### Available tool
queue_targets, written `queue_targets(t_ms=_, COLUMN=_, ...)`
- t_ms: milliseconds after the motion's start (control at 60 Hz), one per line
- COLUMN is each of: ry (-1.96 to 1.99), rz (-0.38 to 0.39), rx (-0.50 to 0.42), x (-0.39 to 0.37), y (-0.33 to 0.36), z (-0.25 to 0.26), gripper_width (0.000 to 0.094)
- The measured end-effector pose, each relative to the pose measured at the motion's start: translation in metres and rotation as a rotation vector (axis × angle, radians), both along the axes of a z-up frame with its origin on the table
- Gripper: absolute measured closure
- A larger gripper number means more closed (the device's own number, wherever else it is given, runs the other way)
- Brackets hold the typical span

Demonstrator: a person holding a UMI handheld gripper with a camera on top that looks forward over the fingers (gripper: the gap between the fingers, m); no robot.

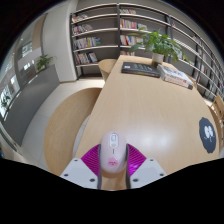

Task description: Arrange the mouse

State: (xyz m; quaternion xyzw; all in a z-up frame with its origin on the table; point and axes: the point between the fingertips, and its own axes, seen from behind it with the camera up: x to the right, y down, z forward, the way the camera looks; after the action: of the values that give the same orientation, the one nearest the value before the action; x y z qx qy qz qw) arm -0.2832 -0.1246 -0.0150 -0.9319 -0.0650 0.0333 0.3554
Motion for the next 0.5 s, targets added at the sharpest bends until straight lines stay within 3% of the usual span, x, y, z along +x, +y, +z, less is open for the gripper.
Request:
queue_targets(t_ms=67, ry=-0.012, rz=0.032, rx=-0.031, x=0.003, y=-0.003, z=0.005, gripper_width=0.0627)
queue_targets(t_ms=133, ry=0.002, rz=0.045, rx=0.001, x=0.01, y=0.01, z=0.035, gripper_width=0.0625)
queue_targets(t_ms=367, ry=0.002, rz=-0.004, rx=0.336, x=0.132, y=0.084, z=0.245, gripper_width=0.0627)
queue_targets(t_ms=500, ry=-0.04, rz=-0.049, rx=0.463, x=0.239, y=0.113, z=0.319, gripper_width=0.0626)
